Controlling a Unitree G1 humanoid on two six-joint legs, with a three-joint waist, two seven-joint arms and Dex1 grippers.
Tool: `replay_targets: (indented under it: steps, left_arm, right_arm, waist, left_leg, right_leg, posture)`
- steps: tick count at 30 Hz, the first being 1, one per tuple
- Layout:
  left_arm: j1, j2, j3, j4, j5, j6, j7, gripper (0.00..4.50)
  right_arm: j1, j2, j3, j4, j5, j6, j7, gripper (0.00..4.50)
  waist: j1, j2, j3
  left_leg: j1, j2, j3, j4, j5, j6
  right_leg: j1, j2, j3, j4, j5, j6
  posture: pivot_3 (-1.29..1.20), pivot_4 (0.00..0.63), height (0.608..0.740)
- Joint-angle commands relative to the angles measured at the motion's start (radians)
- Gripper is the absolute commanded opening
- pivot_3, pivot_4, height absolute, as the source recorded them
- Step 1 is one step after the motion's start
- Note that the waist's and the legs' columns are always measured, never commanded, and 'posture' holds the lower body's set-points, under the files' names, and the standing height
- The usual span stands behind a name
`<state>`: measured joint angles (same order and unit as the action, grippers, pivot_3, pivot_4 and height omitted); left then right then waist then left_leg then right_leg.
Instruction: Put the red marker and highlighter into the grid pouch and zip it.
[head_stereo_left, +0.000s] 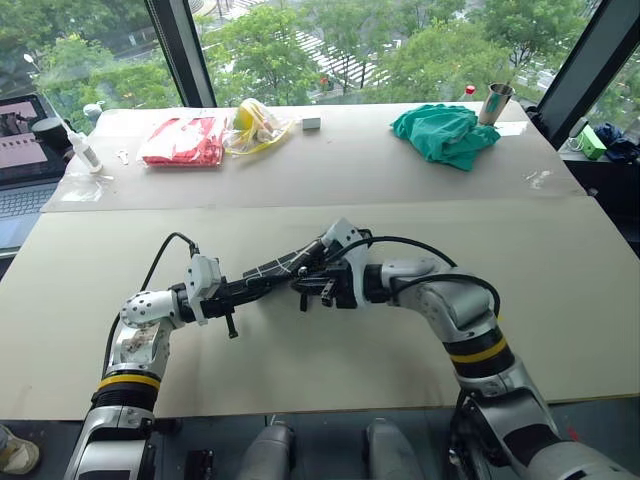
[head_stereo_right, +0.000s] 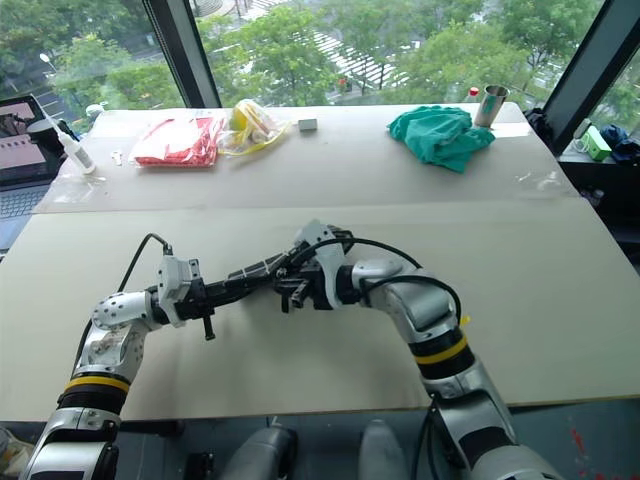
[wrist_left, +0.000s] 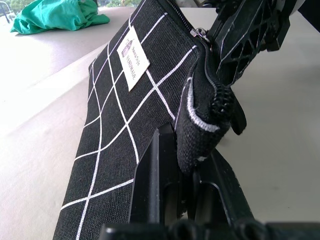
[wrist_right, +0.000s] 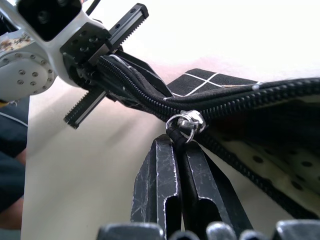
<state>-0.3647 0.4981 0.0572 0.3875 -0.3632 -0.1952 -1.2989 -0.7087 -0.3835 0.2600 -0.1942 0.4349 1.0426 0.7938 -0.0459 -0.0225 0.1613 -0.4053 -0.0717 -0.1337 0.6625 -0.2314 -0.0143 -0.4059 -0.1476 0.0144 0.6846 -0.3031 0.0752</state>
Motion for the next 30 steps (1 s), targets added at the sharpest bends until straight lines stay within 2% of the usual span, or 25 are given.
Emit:
replay_targets:
  steps: [1, 3, 6, 9, 12, 14, 15, 19, 21, 24, 27, 30]
  left_arm:
    - [0.017, 0.005, 0.010, -0.029, -0.015, -0.005, 0.006, 0.00]
    - [0.023, 0.006, 0.010, -0.034, -0.017, -0.004, 0.008, 0.00]
    - [0.027, 0.007, 0.008, -0.040, -0.019, -0.003, 0.011, 0.00]
    - [0.026, 0.008, 0.006, -0.038, -0.021, -0.005, 0.010, 0.00]
    - [0.021, 0.011, 0.003, -0.032, -0.022, -0.007, 0.008, 0.00]
    - [0.017, 0.013, 0.000, -0.029, -0.025, -0.008, 0.008, 0.00]
    - [0.015, 0.014, -0.001, -0.027, -0.026, -0.008, 0.007, 0.00]
    - [0.009, 0.015, -0.005, -0.023, -0.029, -0.011, 0.004, 0.00]
    - [0.007, 0.015, -0.007, -0.022, -0.029, -0.013, -0.003, 0.00]
    - [0.002, 0.018, -0.012, -0.021, -0.026, -0.019, -0.018, 0.00]
    - [-0.016, 0.025, -0.021, -0.013, -0.022, -0.028, -0.047, 0.00]
    - [-0.043, 0.036, -0.025, 0.009, -0.018, -0.056, -0.087, 0.00]
  right_arm:
    - [-0.016, -0.133, -0.072, -0.137, 0.066, -0.015, 0.114, 0.01]
    - [0.038, -0.317, -0.088, -0.190, 0.040, -0.132, 0.245, 0.01]
    - [0.095, -0.505, -0.077, -0.145, -0.048, -0.292, 0.331, 0.01]
    - [0.105, -0.601, -0.064, -0.034, -0.139, -0.412, 0.344, 0.01]
    - [0.090, -0.607, -0.069, 0.039, -0.169, -0.476, 0.341, 0.01]
    - [0.077, -0.585, -0.078, 0.068, -0.167, -0.493, 0.337, 0.71]
    - [0.075, -0.573, -0.083, 0.069, -0.153, -0.487, 0.342, 0.83]
    - [0.107, -0.552, -0.093, 0.020, -0.095, -0.435, 0.377, 2.25]
    - [0.111, -0.533, -0.126, 0.020, -0.027, -0.314, 0.367, 2.88]
    - [0.131, -0.551, -0.164, 0.028, 0.004, -0.272, 0.370, 2.88]
    - [0.162, -0.610, -0.197, 0.103, -0.039, -0.326, 0.372, 2.88]
    - [0.184, -0.626, -0.314, 0.190, -0.009, -0.389, 0.366, 2.88]
  waist:
    - [0.003, 0.000, 0.000]
    - [0.007, 0.000, 0.000]
    - [0.009, 0.000, 0.000]
    - [-0.001, 0.000, 0.000]
    - [-0.005, 0.000, 0.000]
    - [-0.005, 0.000, 0.000]
    - [-0.003, 0.000, 0.000]
    - [0.003, 0.000, 0.000]
    - [0.005, 0.000, 0.000]
    - [0.011, 0.000, 0.000]
    - [0.015, 0.000, 0.000]
    - [0.021, 0.000, 0.000]
  left_leg:
    - [0.000, 0.000, 0.000, 0.000, -0.001, 0.001]
    - [0.000, 0.000, -0.001, 0.000, -0.002, 0.003]
    - [-0.001, -0.001, 0.001, 0.000, -0.003, 0.004]
    - [0.000, 0.000, 0.005, 0.000, -0.003, 0.005]
    - [0.002, 0.001, 0.009, 0.000, -0.003, 0.005]
    - [0.002, 0.001, 0.009, 0.000, -0.003, 0.005]
    - [0.001, 0.001, 0.009, 0.000, -0.003, 0.005]
    - [0.001, 0.001, 0.007, 0.000, -0.003, 0.004]
    - [0.000, 0.001, 0.005, 0.000, -0.003, 0.004]
    - [0.000, 0.001, 0.004, 0.001, -0.003, 0.004]
    - [0.000, 0.000, 0.003, 0.001, -0.003, 0.004]
    - [0.000, 0.000, 0.005, 0.001, -0.003, 0.005]
  right_leg:
    - [0.001, 0.000, 0.000, -0.001, 0.000, 0.000]
    - [0.001, 0.000, -0.001, -0.001, 0.000, 0.000]
    - [0.002, 0.000, -0.001, -0.004, 0.000, 0.001]
    - [0.002, 0.000, -0.001, -0.004, 0.000, 0.001]
    - [0.002, 0.001, -0.001, -0.002, 0.000, 0.001]
    - [0.002, 0.001, -0.001, -0.002, 0.000, 0.001]
    - [0.002, 0.000, 0.000, -0.003, 0.000, 0.001]
    - [0.002, 0.000, -0.001, -0.003, 0.000, 0.001]
    - [0.002, 0.000, -0.001, -0.003, 0.000, 0.001]
    - [0.003, 0.000, -0.001, -0.004, 0.000, 0.001]
    - [0.003, 0.000, -0.001, -0.004, 0.000, 0.001]
    - [0.003, 0.000, -0.001, -0.004, 0.000, 0.001]
  posture:
    - [0.00, 0.150, 0.740]
    - [0.00, 0.150, 0.740]
    - [0.00, 0.150, 0.740]
    - [0.00, 0.150, 0.740]
    - [0.00, 0.150, 0.740]
    - [0.00, 0.150, 0.740]
    - [0.00, 0.150, 0.740]
    - [0.00, 0.150, 0.740]
    - [0.00, 0.150, 0.740]
    - [0.00, 0.150, 0.740]
    - [0.00, 0.150, 0.740]
    - [0.00, 0.150, 0.740]
